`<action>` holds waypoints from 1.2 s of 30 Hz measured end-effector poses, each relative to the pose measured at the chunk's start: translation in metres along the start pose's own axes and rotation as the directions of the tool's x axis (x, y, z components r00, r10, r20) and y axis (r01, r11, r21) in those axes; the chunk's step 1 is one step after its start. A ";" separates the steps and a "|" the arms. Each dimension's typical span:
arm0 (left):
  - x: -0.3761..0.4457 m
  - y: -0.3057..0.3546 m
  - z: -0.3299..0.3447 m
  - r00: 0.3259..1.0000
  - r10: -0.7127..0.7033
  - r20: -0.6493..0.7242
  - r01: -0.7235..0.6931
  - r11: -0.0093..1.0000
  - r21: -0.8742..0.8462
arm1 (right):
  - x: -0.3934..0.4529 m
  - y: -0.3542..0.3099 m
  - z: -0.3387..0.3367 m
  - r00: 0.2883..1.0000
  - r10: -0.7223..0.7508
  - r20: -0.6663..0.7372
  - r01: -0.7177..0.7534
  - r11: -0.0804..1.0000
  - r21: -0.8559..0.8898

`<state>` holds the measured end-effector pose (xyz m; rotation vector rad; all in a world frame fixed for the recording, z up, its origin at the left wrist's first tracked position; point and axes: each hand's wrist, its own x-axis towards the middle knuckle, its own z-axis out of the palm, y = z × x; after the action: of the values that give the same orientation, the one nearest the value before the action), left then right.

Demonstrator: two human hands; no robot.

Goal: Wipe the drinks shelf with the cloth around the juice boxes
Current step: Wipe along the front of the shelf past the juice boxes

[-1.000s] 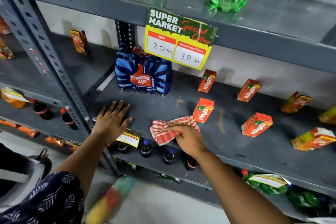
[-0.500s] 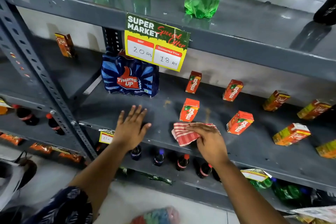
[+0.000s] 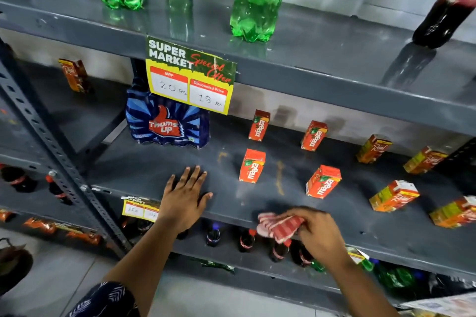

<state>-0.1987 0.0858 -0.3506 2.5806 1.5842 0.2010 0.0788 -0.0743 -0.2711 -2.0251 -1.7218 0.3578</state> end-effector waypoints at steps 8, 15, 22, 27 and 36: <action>0.002 -0.001 0.004 0.998 0.004 -0.055 -0.006 0.999 -0.044 | 0.051 -0.007 0.040 0.983 -0.145 0.109 0.167 0.959 -0.227; 0.003 -0.004 0.007 0.998 0.004 -0.064 -0.007 0.999 -0.051 | 0.008 0.019 0.041 0.988 -0.154 0.001 0.153 0.976 -0.156; 0.004 -0.004 0.011 0.998 -0.021 -0.054 0.019 0.999 -0.035 | -0.023 0.040 -0.024 0.995 0.073 -0.070 -0.080 0.992 -0.093; 0.004 -0.005 0.013 0.997 -0.015 -0.071 0.015 1.000 -0.011 | 0.017 0.036 -0.027 0.997 -0.038 -0.068 0.026 0.986 -0.166; -0.014 0.063 0.019 0.985 -0.110 -0.134 0.097 0.991 -0.097 | 0.006 0.055 0.017 0.982 -0.158 0.107 0.180 0.952 -0.246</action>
<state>-0.1464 0.0451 -0.3601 2.4570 1.7083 0.4416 0.1190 -0.0719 -0.3128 -2.0395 -2.0707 0.1756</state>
